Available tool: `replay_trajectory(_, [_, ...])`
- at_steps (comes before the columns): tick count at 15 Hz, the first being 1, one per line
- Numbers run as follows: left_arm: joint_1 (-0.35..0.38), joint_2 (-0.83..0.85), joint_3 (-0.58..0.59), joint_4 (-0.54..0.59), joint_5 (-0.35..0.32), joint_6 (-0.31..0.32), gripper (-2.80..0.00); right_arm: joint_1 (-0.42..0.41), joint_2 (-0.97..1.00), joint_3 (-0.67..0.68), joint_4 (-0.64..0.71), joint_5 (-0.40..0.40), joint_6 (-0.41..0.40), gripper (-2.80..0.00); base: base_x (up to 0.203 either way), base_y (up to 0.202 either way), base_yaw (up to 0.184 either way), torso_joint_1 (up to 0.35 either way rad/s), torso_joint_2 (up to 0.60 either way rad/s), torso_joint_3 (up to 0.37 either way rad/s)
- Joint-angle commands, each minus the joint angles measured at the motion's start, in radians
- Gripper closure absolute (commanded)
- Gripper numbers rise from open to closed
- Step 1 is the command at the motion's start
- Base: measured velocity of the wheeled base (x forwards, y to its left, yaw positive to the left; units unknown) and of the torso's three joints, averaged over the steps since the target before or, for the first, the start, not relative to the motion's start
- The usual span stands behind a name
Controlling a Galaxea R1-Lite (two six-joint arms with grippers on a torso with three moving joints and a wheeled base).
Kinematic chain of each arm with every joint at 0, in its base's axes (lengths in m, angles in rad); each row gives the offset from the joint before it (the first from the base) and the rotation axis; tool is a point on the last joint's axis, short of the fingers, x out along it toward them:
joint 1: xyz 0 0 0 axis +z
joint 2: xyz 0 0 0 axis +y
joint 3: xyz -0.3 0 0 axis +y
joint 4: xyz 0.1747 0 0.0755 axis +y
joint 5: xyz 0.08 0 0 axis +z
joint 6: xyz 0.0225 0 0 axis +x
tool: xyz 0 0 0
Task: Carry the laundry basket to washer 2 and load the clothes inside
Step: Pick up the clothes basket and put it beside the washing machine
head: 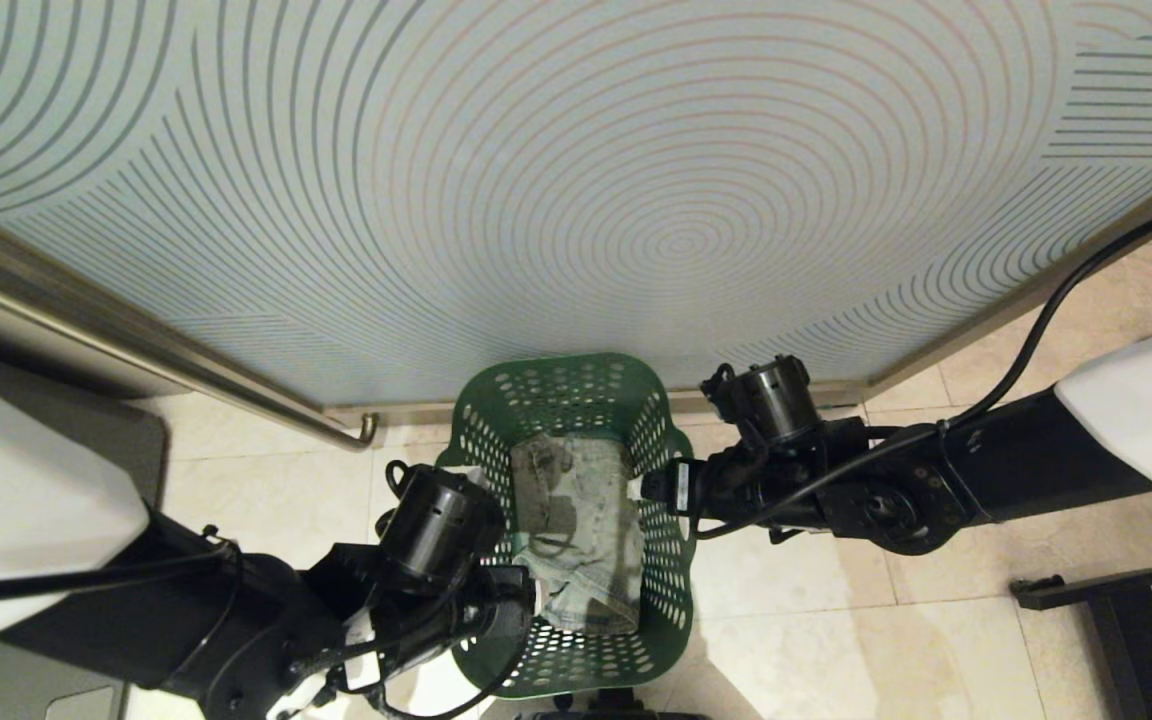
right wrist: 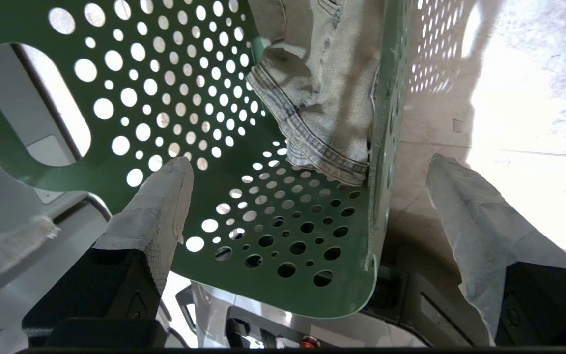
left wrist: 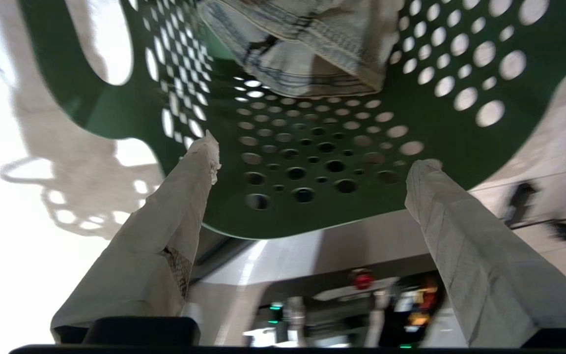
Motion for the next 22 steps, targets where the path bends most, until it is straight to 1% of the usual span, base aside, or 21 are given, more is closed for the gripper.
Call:
replay_trajectory(1, [-0.003, -0.018, 0.006, 0.007, 0.008, 0.024, -2.80, -0.003, -0.003, 0.002, -0.001, 0.000, 0.000, -2.80, 0.000, 0.000, 0.000, 0.000, 0.00, 0.000])
replay_trajectory(3, [-0.010, -0.064, -0.003, 0.051, 0.020, 0.032, -2.80, -0.004, -0.003, 0.005, -0.001, 0.000, -0.002, -2.80, 0.000, 0.000, 0.000, 0.000, 0.00, 0.000])
replay_trajectory(5, [-0.017, -0.088, -0.033, 0.058, 0.088, 0.043, -2.80, -0.003, -0.005, 0.011, -0.003, 0.000, 0.000, -2.80, 0.000, 0.000, 0.000, 0.000, 0.00, 0.000])
replay_trajectory(6, [-0.017, -0.087, -0.042, 0.058, 0.113, 0.060, -2.80, -0.004, -0.005, 0.011, -0.003, 0.000, 0.001, -2.80, 0.000, 0.000, 0.000, 0.000, 0.00, 0.000])
replay_trajectory(9, [-0.018, -0.031, -0.066, 0.038, 0.179, 0.064, -2.80, -0.004, -0.003, 0.014, -0.003, 0.000, 0.000, -2.80, 0.000, 0.000, 0.000, 0.000, 0.00, 0.000])
replay_trajectory(12, [-0.010, 0.002, -0.106, 0.016, 0.222, 0.082, -2.80, -0.004, -0.005, 0.018, -0.003, 0.000, 0.001, -2.80, 0.000, 0.000, 0.000, 0.000, 0.00, 0.000])
replay_trajectory(14, [-0.005, 0.026, -0.113, 0.000, 0.236, 0.110, -2.80, -0.004, -0.005, 0.018, -0.003, 0.000, 0.003, -2.80, 0.000, 0.000, 0.000, 0.000, 0.00, 0.000])
replay_trajectory(17, [0.005, 0.015, -0.118, -0.020, 0.236, 0.147, -2.80, -0.004, -0.007, 0.018, -0.003, -0.002, 0.000, -2.80, 0.000, 0.000, 0.000, 0.000, 0.00, 0.000])
replay_trajectory(20, [0.010, -0.019, -0.127, -0.013, 0.235, 0.167, -2.80, -0.004, -0.007, 0.018, -0.003, -0.002, 0.000, -2.80, 0.000, 0.000, 0.000, 0.000, 0.00, 0.000])
replay_trajectory(22, [0.020, -0.022, -0.126, -0.010, 0.236, 0.169, -2.80, -0.003, -0.005, 0.017, -0.003, 0.000, -0.002, -2.80, 0.000, 0.000, 0.000, 0.000, 0.00, 0.000])
